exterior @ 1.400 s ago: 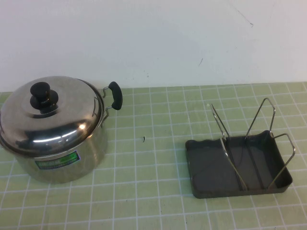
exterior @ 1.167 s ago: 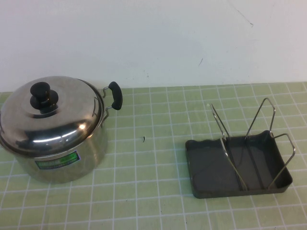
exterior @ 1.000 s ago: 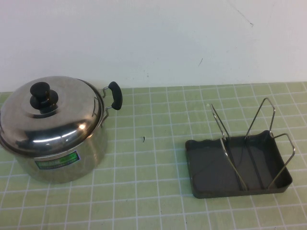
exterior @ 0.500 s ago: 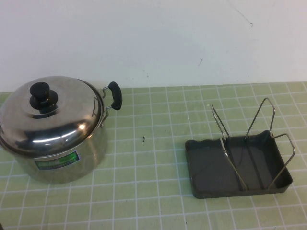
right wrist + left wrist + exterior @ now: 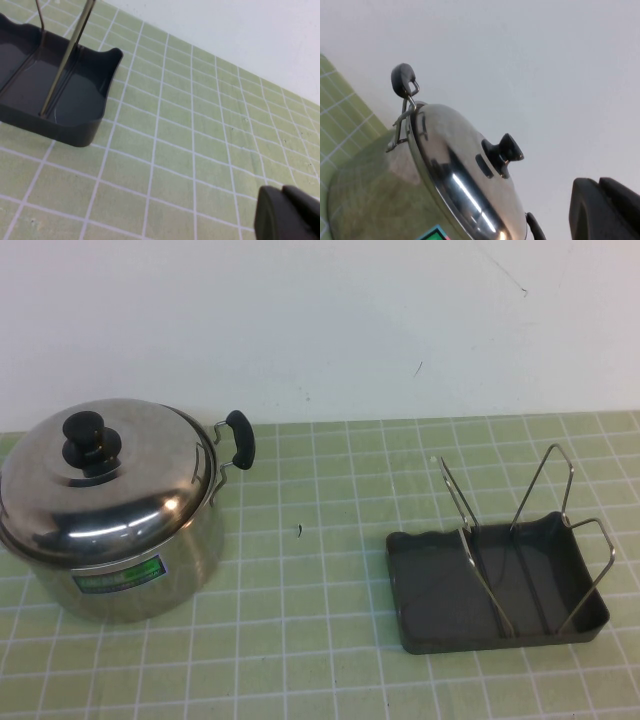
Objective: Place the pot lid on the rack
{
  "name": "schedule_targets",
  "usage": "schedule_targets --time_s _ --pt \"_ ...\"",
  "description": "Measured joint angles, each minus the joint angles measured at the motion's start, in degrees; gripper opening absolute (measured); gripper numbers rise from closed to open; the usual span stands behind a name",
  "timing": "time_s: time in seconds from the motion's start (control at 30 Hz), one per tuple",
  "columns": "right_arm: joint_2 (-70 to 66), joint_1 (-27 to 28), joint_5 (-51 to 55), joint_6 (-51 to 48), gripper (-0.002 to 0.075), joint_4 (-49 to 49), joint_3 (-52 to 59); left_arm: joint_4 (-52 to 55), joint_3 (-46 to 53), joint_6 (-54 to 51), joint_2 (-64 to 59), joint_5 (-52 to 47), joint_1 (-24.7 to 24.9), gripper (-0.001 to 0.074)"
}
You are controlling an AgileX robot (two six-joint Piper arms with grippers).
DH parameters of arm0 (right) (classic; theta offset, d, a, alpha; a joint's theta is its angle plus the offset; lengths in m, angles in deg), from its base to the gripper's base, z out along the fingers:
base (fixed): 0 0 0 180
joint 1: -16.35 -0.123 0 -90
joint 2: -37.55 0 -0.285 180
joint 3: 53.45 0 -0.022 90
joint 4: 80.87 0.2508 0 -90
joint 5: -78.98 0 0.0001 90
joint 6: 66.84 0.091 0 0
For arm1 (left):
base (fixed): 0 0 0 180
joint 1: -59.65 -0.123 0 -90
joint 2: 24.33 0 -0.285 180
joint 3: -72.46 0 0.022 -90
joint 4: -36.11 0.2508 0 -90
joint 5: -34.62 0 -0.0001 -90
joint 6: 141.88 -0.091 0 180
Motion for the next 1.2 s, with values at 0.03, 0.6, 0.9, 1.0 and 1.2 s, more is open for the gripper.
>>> schedule_targets --time_s 0.03,0.6,0.9,1.0,1.2 --pt "0.0 0.0 0.0 0.0 -0.0001 0.0 0.0 -0.4 0.0 0.0 0.0 0.3 0.0 -0.0004" --pt "0.0 0.0 0.0 0.0 -0.0001 0.0 0.0 37.9 -24.9 -11.5 -24.6 -17.4 0.0 0.0002" --pt "0.0 0.0 0.0 0.0 -0.0001 0.0 0.0 84.6 -27.3 31.4 -44.6 7.1 0.0 0.036" --pt "0.0 0.0 0.0 0.0 -0.0001 0.0 0.0 88.3 -29.9 35.4 -51.7 10.3 0.0 0.0526" --pt "0.0 0.0 0.0 0.0 -0.0001 0.0 0.0 85.5 -35.5 31.7 -65.4 15.6 0.0 0.0635"
